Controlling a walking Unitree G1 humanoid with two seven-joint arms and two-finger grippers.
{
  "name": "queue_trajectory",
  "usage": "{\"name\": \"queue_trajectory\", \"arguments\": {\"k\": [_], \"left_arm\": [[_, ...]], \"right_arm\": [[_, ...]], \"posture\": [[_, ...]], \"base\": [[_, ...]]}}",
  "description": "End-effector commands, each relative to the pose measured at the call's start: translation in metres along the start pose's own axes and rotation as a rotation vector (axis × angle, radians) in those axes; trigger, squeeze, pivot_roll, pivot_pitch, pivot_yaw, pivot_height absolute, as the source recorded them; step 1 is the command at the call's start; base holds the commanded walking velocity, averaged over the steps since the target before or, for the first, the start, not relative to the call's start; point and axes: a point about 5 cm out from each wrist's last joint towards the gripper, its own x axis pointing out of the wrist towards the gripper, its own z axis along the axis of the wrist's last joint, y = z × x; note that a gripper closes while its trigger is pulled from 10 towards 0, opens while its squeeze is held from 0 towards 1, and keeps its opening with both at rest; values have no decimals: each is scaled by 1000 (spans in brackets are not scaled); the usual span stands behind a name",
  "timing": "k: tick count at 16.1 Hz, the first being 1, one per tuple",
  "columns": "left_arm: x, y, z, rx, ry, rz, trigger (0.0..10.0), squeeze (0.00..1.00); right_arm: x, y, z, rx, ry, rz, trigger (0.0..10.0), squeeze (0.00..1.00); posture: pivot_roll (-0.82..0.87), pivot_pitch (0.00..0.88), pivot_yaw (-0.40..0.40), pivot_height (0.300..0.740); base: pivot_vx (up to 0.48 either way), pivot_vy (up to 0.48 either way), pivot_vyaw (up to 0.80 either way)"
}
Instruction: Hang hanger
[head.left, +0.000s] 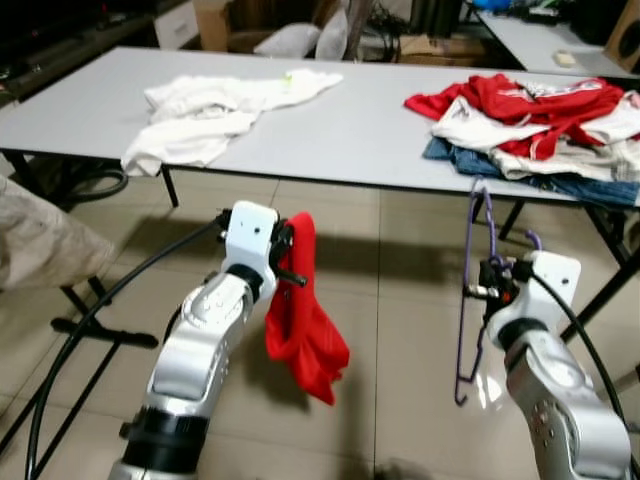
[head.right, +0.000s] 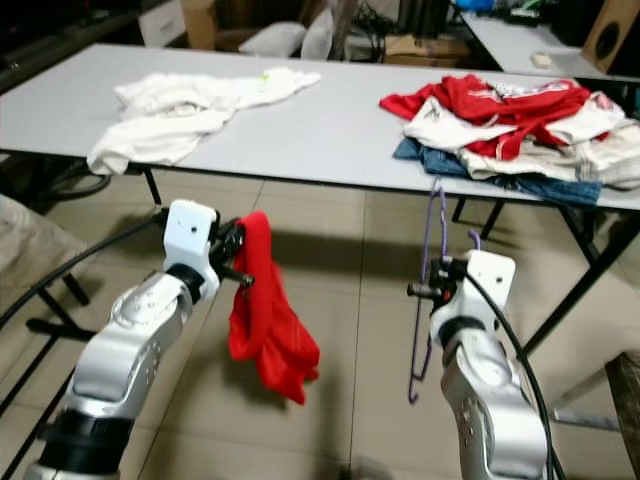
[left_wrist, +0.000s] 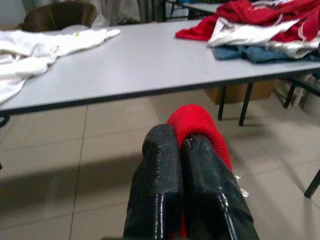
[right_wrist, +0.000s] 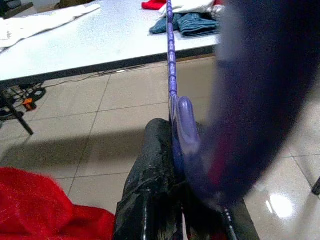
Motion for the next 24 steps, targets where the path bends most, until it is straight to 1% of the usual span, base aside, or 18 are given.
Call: {"name": "queue_trajectory", "arguments": {"k": [1, 9, 19, 20, 22, 24], "left_arm": [[2, -2, 9, 9, -41, -8, 10000, 0], [3, 1, 10, 7, -48, 6, 10000, 0], [4, 2, 11, 7, -53, 11, 10000, 0], [4, 2, 10, 26, -50, 12, 10000, 0], [5, 1, 11, 6, -59, 25, 10000, 0], [4, 1, 10, 25, -49, 28, 10000, 0]], "right_arm": [[0, -1, 3, -6, -9, 6, 10000, 0], [3, 3, 3, -36, -16, 36, 10000, 0], [5, 7, 4, -55, -24, 54, 10000, 0], [6, 8, 5, -60, -28, 60, 10000, 0], [6, 8, 6, -61, -33, 66, 10000, 0], [7, 6, 7, -107, -37, 56, 10000, 0]], "posture": [[27, 17, 35, 740], [30, 15, 23, 740], [29, 8, 24, 740], [28, 5, 27, 740], [28, 5, 25, 740], [27, 1, 12, 740]], "base": [[0, 368, -563], [0, 368, -477], [0, 408, 0], [0, 0, 0], [0, 0, 0], [0, 0, 0]]}}
